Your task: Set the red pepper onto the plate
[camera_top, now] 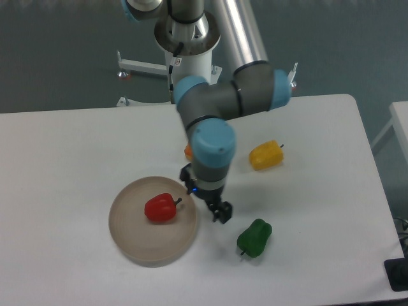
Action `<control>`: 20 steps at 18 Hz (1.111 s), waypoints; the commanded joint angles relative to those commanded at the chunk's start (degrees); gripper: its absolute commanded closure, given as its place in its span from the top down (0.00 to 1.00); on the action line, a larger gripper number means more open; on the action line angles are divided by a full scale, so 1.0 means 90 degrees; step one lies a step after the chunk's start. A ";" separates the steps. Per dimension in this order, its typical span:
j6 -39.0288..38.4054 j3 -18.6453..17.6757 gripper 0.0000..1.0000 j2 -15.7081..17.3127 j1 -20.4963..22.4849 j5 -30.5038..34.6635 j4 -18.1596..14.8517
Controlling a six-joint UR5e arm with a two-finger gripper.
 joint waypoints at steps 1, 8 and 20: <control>0.0136 0.0000 1.00 0.0049 0.0117 0.0000 -0.0020; 0.1640 -0.0020 1.00 0.0283 0.0772 0.0098 -0.0538; 0.2657 -0.0039 1.00 0.0645 0.1261 0.0469 -0.0723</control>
